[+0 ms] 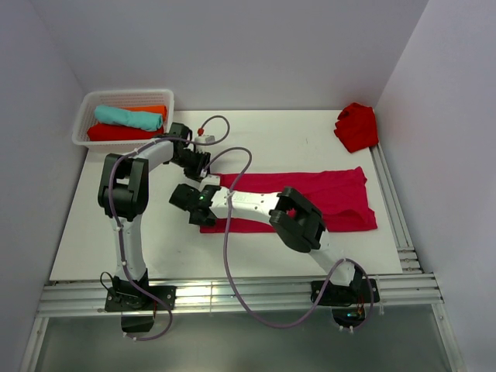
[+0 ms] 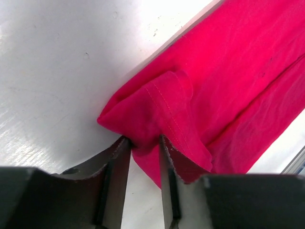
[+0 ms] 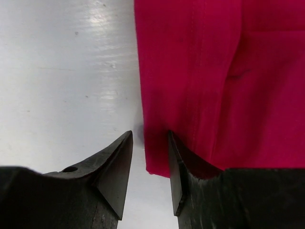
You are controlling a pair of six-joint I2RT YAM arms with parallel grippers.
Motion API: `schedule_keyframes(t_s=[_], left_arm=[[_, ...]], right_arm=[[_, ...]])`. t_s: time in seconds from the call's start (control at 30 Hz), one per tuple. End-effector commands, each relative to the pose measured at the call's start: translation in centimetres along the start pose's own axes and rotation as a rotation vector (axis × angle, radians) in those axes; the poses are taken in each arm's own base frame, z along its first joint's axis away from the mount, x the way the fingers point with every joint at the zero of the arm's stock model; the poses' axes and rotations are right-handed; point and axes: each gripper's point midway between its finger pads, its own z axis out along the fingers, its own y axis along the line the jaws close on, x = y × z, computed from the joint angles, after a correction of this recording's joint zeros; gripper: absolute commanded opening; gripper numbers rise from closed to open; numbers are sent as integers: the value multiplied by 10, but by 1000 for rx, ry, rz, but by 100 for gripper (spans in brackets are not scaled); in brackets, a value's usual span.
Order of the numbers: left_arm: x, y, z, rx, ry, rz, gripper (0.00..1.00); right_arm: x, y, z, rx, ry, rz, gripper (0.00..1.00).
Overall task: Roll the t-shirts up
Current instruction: Roll the tshirt
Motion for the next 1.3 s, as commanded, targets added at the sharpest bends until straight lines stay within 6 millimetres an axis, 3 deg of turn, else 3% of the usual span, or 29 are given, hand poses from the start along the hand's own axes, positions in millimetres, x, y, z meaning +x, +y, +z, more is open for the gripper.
schedule_keyframes(t_s=[0.0,0.23,0.73,0.9,0.97,1.07,1.13,1.27], left_arm=[[6,1,7,8,10,-10,34],[3,4,7,-22,7,-13,22],[1,6,9,-64,8,-3,20],[4,10,13,-69,17,-8,12],[6,12,15,-75,20,-9,0],[6,16,14,-98,13,-10,0],[3,18,9,-124,3,-2,0],[-4,33,-3,-239,-3,26,0]], right_arm=[[-8,-8,-17,35,-47,-6,43],[-10,-12,-30,78,-78,-33,46],[11,-15,-8,151,-20,-114,52],[19,-25,1,195,1,-123,52],[25,-31,4,219,22,-136,47],[30,-31,6,198,42,-144,29],[30,-18,2,128,48,-134,20],[31,-1,-5,8,58,-123,14]])
